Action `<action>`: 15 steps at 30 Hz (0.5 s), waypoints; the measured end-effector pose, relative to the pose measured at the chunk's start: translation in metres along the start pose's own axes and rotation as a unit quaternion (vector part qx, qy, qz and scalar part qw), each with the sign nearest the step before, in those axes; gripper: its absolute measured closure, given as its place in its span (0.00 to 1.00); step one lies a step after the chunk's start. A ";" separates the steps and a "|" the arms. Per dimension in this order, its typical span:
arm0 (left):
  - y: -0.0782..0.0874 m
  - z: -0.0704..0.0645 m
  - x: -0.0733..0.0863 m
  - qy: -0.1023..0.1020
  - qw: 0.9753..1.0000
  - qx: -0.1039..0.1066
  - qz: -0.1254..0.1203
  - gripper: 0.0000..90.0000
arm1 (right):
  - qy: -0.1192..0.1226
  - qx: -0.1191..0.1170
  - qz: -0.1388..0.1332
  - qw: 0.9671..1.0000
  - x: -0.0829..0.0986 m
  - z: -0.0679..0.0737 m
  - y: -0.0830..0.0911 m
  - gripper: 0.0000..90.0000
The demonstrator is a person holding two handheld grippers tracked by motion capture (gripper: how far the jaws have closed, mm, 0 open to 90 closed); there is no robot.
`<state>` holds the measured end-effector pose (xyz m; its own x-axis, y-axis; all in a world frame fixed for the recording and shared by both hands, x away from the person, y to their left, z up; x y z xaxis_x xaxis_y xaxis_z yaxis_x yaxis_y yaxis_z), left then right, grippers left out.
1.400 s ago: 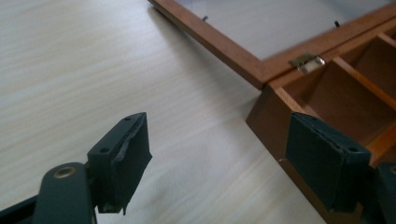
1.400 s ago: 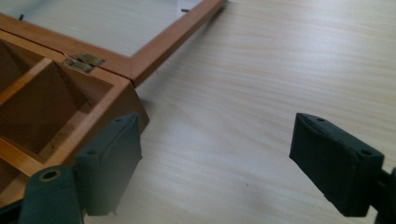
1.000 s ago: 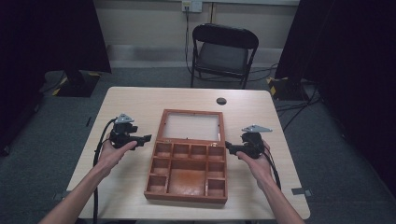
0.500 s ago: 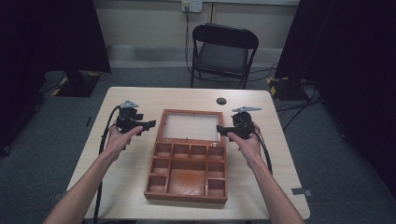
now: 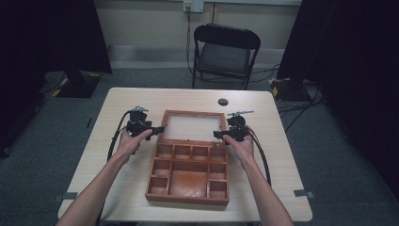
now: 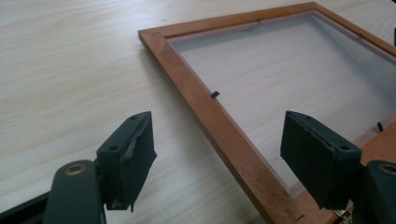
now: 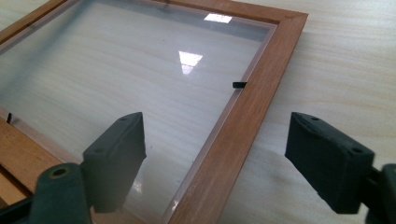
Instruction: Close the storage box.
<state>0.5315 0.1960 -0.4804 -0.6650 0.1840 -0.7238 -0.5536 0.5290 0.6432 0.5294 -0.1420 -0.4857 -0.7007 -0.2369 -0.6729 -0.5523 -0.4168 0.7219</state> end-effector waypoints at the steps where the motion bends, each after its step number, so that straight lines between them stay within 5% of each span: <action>1: -0.002 -0.001 0.001 -0.005 1.000 0.001 0.004 0.28 | 0.000 0.000 0.000 1.000 0.000 0.000 0.000 0.22; 10: -0.017 -0.012 0.006 -0.023 0.999 0.002 0.032 0.26 | -0.024 -0.005 0.004 1.000 0.006 -0.004 -0.008 0.15; 15: -0.018 -0.009 0.007 -0.002 0.999 0.004 0.032 0.21 | -0.046 -0.018 0.007 0.999 0.007 -0.009 -0.012 0.07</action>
<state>0.5321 0.1800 -0.4952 -0.6968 0.2210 -0.6824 -0.5062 0.5225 0.6861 0.5347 -0.1468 -0.5006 -0.7472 -0.1616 -0.6447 -0.5274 -0.4461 0.7231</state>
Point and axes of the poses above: each handheld gripper's, and its own axes: y roughly backward along the jaws, x roughly out of its underside, z roughly to its left, the point moved 4 cm from there along -y, roughly forward along the jaws, and after that the axes turned 2 degrees about y, right-handed, at the moved point
